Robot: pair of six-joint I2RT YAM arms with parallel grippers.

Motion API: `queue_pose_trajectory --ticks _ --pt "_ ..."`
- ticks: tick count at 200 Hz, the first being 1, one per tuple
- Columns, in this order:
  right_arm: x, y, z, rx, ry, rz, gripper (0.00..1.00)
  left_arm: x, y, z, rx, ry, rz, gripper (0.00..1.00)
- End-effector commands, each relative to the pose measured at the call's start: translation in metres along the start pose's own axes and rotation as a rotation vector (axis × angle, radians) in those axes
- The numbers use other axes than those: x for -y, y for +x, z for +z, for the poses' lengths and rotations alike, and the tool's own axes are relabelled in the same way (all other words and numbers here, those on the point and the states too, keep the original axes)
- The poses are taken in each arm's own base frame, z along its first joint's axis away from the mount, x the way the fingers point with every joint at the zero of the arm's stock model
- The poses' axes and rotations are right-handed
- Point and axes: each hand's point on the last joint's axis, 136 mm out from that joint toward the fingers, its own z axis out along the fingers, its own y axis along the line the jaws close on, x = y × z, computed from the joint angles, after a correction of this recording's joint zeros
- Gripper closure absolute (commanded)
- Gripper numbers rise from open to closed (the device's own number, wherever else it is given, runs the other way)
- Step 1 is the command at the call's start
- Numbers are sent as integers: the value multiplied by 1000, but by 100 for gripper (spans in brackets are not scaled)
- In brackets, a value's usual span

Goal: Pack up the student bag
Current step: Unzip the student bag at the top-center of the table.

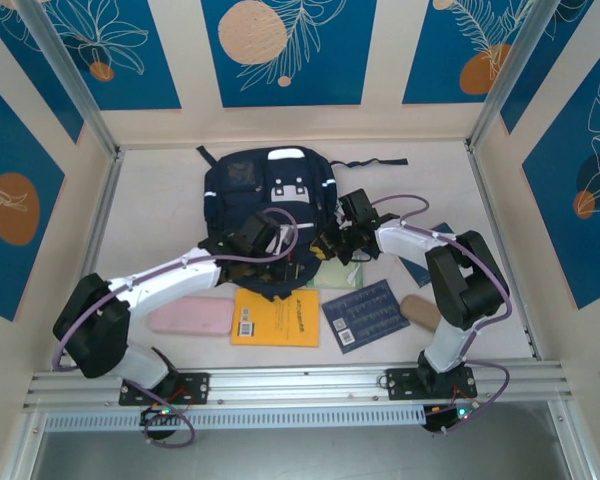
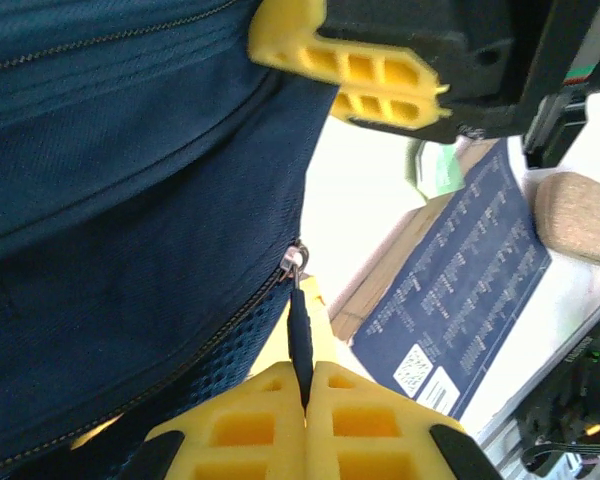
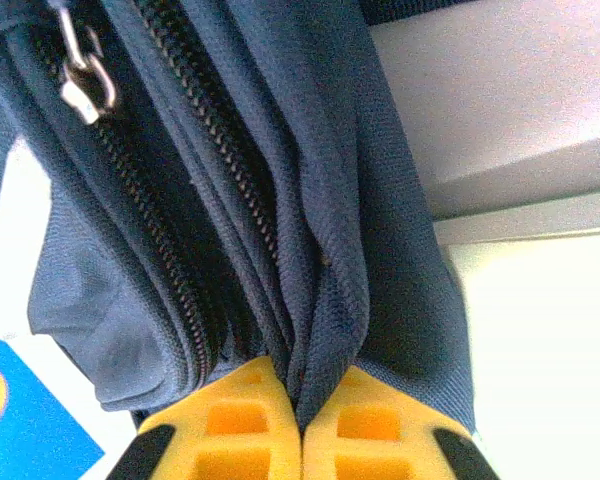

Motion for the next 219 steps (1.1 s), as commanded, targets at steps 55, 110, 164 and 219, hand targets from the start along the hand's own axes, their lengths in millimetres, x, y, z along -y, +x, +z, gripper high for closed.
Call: queue_pose_trajectory --ticks 55,110,164,219 --pt "2 -21 -25 90 -72 33 100 -48 7 -40 105 -190 38 100" --pt "0 -34 -46 126 -83 15 100 -83 17 -61 132 -264 -23 100" --pt "-4 -65 -77 187 -77 -4 100 -116 19 -81 171 -320 -106 100" --pt "-4 -61 -100 238 42 -44 44 -97 -2 -69 198 -187 -127 100"
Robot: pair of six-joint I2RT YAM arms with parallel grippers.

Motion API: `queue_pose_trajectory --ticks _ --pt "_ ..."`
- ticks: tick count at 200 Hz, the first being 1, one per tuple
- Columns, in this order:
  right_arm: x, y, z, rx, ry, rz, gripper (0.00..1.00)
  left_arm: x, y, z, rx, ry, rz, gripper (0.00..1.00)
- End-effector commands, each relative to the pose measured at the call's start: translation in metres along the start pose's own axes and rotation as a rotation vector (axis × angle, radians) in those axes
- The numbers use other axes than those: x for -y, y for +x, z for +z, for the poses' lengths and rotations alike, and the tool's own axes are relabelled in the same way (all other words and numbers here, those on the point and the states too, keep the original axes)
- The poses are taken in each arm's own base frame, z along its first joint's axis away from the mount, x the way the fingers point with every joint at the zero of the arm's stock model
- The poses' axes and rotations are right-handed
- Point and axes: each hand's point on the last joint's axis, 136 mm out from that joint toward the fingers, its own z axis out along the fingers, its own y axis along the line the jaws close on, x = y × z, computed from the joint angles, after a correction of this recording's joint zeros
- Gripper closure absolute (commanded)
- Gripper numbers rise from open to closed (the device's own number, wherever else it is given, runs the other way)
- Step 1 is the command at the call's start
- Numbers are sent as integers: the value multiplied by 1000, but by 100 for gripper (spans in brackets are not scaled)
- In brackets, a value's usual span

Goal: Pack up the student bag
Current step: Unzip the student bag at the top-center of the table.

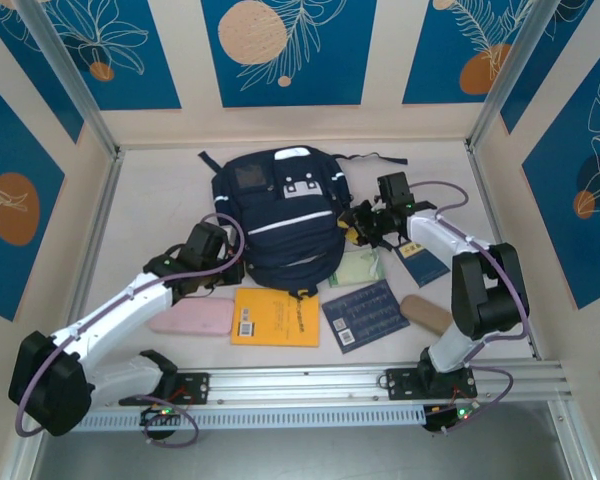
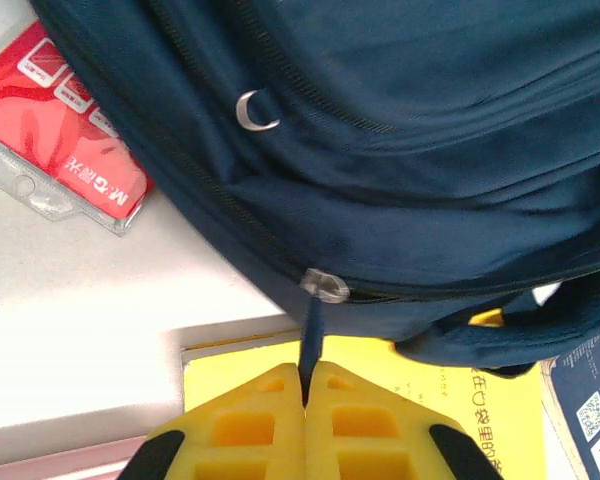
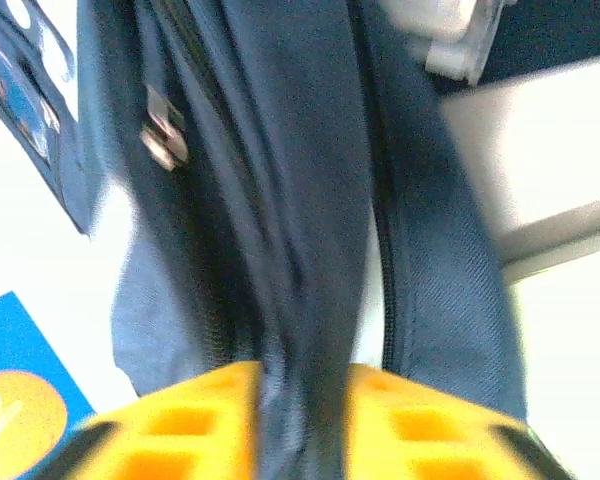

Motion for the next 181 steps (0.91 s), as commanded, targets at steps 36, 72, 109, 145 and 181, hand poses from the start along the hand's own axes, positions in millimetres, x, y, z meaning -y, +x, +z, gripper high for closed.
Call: queue_pose_trajectory --ticks 36,72,109,145,181 --pt "-1 43 -45 97 128 -40 37 50 -17 -14 22 173 34 100" --pt "-12 101 -39 1 100 -40 38 84 -27 -36 56 245 77 100" --pt "-27 144 -30 -99 58 -9 38 110 -34 -59 83 300 104 100" --pt "-16 150 -21 -67 124 4 39 109 -29 -60 80 278 116 100" --pt "1 147 5 -71 227 33 42 73 -17 -45 63 130 119 87"
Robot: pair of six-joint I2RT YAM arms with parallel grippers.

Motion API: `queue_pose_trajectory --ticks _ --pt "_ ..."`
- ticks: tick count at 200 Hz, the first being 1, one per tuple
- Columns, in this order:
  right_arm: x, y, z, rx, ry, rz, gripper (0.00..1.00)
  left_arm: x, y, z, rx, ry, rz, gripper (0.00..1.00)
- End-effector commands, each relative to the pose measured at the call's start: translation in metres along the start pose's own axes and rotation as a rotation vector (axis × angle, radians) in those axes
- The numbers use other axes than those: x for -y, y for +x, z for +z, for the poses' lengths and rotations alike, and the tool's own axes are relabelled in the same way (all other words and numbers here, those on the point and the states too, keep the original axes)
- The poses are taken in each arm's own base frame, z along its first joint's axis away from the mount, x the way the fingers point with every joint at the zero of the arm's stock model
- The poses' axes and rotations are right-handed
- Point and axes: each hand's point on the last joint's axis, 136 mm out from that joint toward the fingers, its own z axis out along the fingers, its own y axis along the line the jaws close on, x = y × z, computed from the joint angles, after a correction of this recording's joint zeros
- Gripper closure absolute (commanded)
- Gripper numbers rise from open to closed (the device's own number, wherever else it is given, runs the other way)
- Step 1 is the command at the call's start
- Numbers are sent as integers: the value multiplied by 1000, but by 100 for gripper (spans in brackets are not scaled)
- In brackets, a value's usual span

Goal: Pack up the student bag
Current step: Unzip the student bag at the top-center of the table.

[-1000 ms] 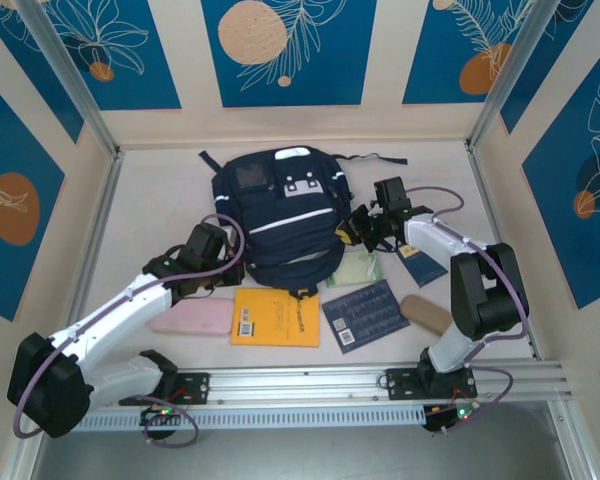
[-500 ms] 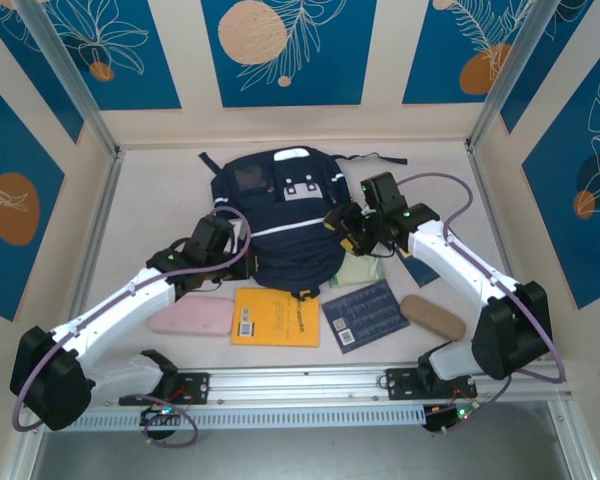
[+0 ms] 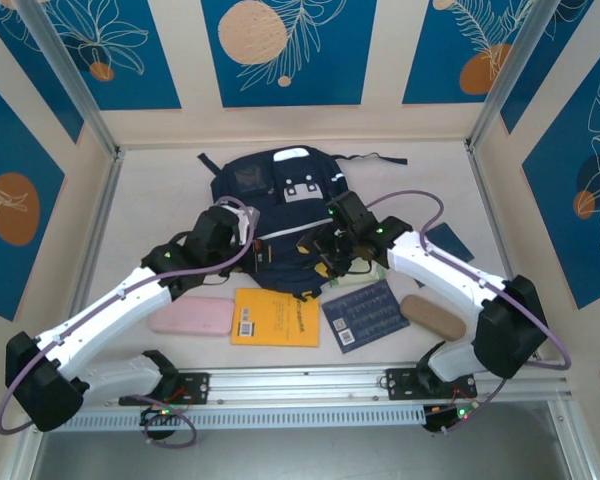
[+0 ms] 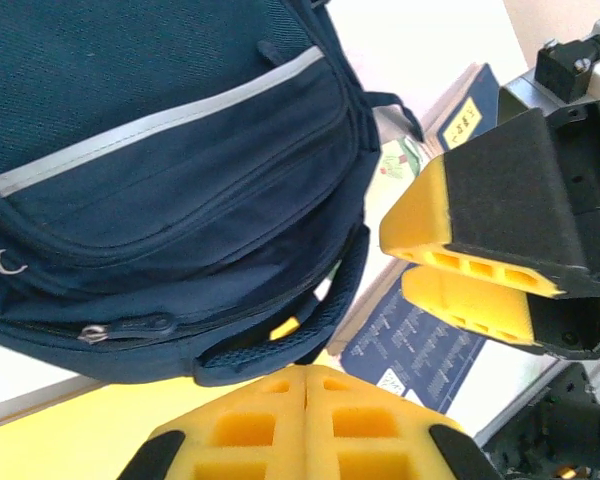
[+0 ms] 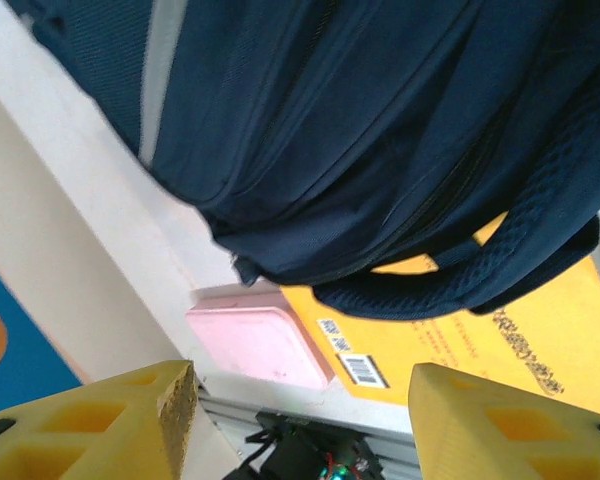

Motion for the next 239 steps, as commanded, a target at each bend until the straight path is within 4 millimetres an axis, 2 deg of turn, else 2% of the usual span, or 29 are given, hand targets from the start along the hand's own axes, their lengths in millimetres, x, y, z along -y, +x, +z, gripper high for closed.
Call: queue_pose_trajectory --ticks 1,26,54,72,88,105,111,119,150,188,215,239 --pt "19 -6 20 13 112 64 42 -27 14 -1 -19 -114 6 86" --pt "15 -5 43 -19 144 91 43 -46 22 1 -25 -162 -14 76" --pt "13 -15 65 -7 198 118 43 -59 28 5 -32 -180 -30 74" --pt "21 -24 74 30 271 122 44 -64 32 8 -42 -184 -34 73" --pt "34 -30 84 51 338 132 58 -70 34 11 -47 -196 -38 63" --pt "48 -31 92 55 370 152 86 -78 34 15 -60 -225 -38 48" --pt "49 -31 93 54 361 154 93 -81 35 17 -71 -234 -36 45" --pt "49 -31 94 52 349 159 100 -84 35 22 -89 -247 -32 41" --pt "29 -29 83 46 267 125 100 -91 35 43 -153 -279 18 32" --pt "-1 -23 60 43 159 45 100 -88 23 60 -168 -284 39 28" --pt "-7 -16 56 11 125 32 100 -83 12 68 -160 -277 43 28" --pt "-8 -13 52 -1 99 29 100 -85 11 76 -171 -283 53 28"
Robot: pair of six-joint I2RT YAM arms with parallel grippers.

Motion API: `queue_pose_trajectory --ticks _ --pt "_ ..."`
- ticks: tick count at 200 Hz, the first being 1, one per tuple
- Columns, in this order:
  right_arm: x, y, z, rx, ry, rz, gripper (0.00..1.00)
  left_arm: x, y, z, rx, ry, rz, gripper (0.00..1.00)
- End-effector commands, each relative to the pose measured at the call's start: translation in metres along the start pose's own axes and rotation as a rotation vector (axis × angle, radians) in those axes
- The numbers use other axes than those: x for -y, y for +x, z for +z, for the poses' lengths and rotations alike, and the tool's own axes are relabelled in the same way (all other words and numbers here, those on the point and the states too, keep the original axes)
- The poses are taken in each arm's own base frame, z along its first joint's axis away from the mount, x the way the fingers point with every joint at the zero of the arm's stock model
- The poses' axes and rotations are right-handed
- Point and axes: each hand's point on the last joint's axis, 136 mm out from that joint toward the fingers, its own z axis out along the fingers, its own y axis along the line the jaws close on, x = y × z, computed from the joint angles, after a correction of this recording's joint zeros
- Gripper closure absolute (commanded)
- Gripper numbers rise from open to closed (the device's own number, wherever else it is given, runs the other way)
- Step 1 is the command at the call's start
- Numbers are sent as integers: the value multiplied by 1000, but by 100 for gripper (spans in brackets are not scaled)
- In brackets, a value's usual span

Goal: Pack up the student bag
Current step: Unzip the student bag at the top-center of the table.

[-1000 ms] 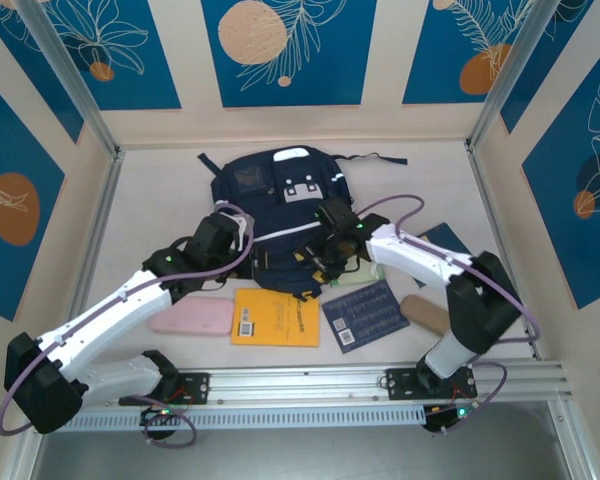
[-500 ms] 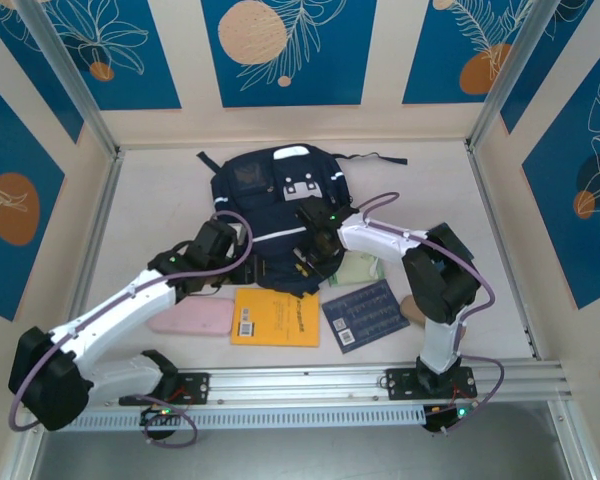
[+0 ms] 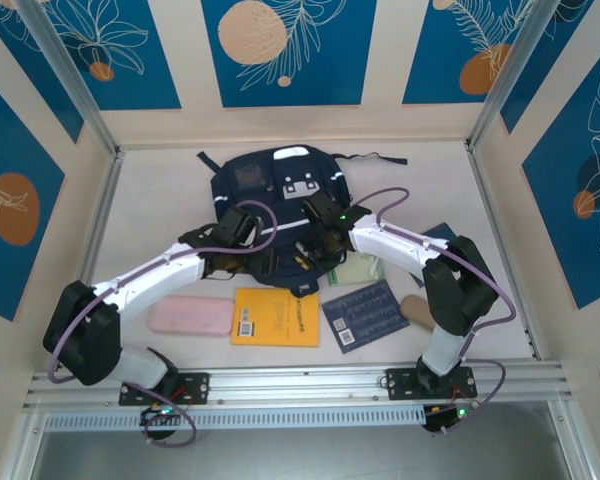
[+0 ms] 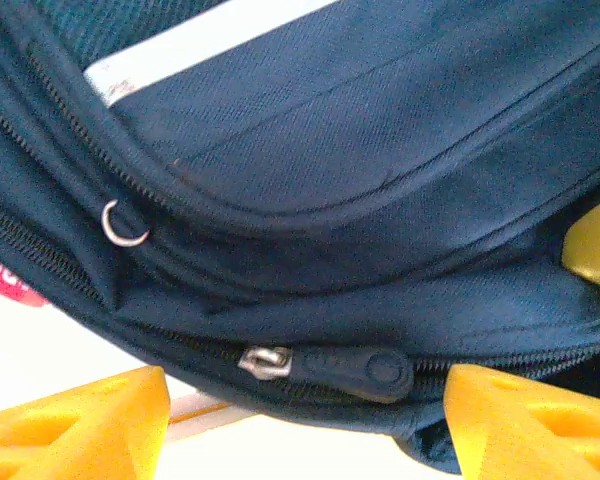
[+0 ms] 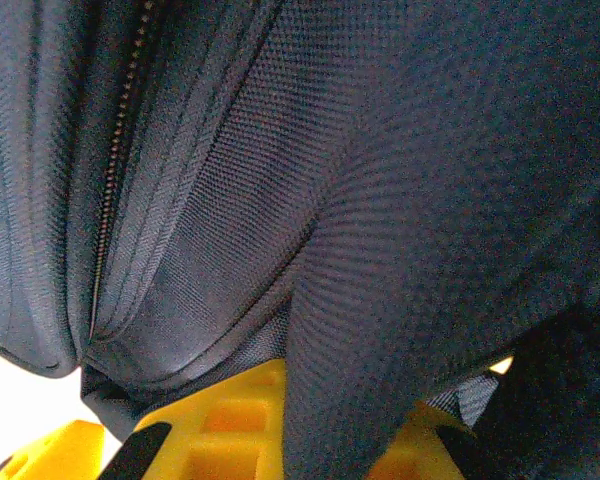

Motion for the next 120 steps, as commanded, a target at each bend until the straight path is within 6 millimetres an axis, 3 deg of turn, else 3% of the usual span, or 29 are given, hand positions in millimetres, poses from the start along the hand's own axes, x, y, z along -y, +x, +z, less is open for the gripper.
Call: queue_pose_trajectory --ticks 1,41,120 --pt "-15 9 -15 -25 -90 -46 100 1 -15 3 24 -7 23 28" --pt "-17 7 -25 -32 -136 -54 100 -10 -10 18 -17 -62 21 35" --pt "-14 -4 -35 -40 -215 -61 100 -56 -15 13 20 -126 -117 87"
